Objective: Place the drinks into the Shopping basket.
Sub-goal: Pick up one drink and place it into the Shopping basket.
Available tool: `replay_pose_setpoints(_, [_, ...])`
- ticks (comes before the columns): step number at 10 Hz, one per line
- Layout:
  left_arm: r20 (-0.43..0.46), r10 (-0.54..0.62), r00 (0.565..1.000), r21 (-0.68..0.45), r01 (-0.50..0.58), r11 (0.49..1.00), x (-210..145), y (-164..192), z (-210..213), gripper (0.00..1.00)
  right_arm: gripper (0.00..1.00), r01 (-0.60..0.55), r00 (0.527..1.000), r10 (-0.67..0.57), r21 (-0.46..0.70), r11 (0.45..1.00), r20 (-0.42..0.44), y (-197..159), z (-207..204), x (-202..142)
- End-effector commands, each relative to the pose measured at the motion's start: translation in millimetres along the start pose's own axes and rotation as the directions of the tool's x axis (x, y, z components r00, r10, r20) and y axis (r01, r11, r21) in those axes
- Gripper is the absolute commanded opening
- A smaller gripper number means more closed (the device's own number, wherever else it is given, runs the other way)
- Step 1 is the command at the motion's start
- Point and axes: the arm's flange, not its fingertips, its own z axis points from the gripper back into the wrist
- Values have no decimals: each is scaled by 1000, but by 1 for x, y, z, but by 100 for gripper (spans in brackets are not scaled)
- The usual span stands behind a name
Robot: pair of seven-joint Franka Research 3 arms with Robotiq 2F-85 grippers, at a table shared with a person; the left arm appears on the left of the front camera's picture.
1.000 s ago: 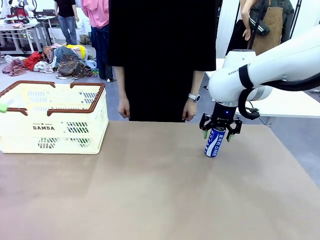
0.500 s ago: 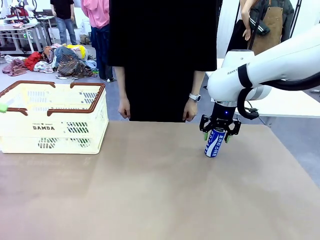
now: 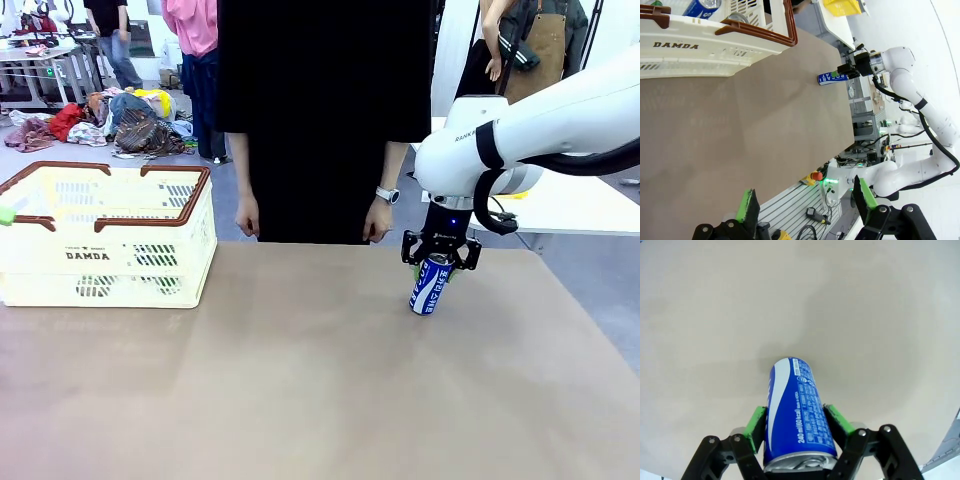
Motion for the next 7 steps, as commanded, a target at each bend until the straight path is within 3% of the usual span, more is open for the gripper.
replay_pose_setpoints(1, [-7,-1,1000,3,1,1000,-2,1,2,100,0,-21,999,22,21,1000,-50,0,-9,4])
replay_pose_setpoints(4, [-7,-1,1000,3,1,1000,-2,1,2,100,0,-50,995,52,34,998,-80,1,9,-1])
replay_pose_setpoints(7, [-7,-1,1000,3,1,1000,-2,1,2,100,0,-69,990,70,8,998,-126,2,91,-33])
